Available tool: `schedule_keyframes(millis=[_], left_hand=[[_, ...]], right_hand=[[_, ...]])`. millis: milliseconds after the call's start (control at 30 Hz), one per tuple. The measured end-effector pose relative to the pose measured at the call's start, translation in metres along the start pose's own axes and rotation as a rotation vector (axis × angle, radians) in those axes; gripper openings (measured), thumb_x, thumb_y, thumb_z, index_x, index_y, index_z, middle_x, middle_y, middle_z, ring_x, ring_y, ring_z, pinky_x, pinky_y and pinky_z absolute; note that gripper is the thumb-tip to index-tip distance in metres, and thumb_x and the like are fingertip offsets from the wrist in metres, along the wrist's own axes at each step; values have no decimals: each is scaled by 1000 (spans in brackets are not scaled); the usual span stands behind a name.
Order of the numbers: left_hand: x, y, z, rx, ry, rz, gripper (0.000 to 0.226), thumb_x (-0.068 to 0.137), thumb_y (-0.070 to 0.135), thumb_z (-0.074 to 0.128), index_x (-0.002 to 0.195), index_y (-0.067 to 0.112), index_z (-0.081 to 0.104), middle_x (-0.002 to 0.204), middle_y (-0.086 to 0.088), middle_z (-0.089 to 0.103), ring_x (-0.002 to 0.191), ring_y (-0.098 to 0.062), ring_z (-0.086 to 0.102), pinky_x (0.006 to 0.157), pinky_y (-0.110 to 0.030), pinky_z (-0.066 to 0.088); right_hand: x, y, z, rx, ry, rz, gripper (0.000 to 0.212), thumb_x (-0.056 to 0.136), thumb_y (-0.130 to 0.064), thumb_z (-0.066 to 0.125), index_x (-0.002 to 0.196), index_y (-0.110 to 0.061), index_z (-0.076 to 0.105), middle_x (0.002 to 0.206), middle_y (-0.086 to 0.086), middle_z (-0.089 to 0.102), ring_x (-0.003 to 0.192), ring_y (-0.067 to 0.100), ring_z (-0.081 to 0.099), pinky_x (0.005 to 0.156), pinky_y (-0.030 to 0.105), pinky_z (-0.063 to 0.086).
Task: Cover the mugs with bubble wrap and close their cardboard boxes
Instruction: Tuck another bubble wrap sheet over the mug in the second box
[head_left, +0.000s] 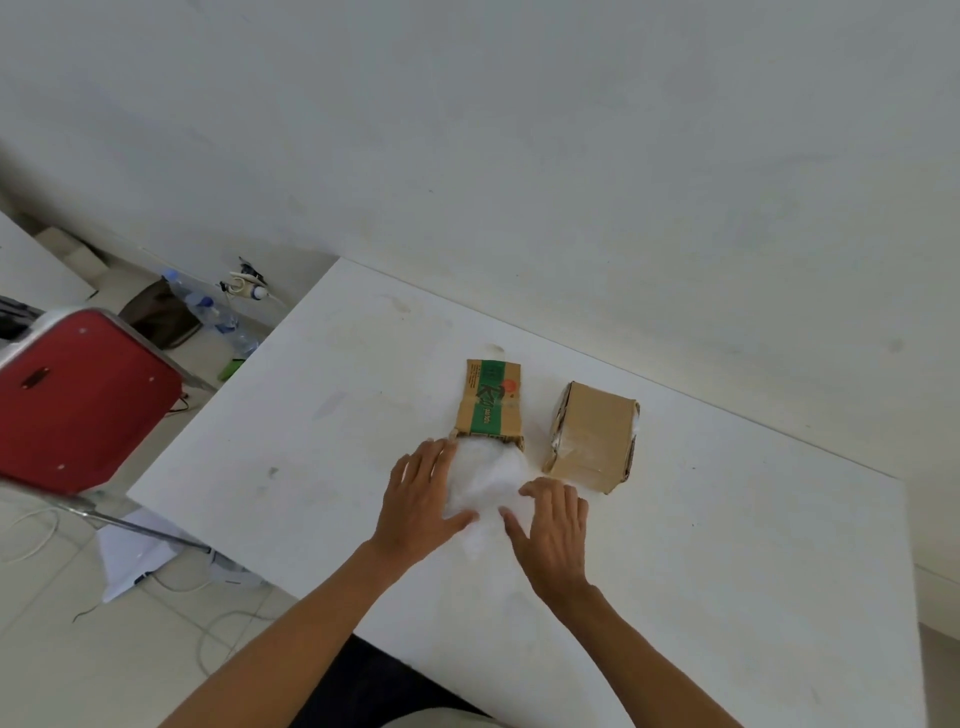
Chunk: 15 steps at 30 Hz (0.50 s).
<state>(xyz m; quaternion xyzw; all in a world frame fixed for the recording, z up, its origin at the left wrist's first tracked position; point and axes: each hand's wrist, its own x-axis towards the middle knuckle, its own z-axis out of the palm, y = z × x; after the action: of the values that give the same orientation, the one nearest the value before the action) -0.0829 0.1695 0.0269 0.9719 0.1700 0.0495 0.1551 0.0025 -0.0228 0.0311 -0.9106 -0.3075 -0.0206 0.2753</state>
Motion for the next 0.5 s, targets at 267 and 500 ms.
schedule_keyframes(millis=[267,500], left_hand=[[7,3,-1,-36,121,-16,100,63,67,83,138,14,45,140,-13,56,128,-32,53,103,-46,51],[-10,-12,2,0,252,325,30,97,43,60,99,14,71,104,-6,68,98,-23,63,88,-35,58]], right_hand=[[-24,-1,7,-233,-180,-392,35,94,-41,56,118,-17,65,115,-1,67,108,21,61,105,38,34],[-12,-11,7,-317,-334,-325,59,84,-43,67,133,-12,57,135,6,60,127,26,54,109,44,29]])
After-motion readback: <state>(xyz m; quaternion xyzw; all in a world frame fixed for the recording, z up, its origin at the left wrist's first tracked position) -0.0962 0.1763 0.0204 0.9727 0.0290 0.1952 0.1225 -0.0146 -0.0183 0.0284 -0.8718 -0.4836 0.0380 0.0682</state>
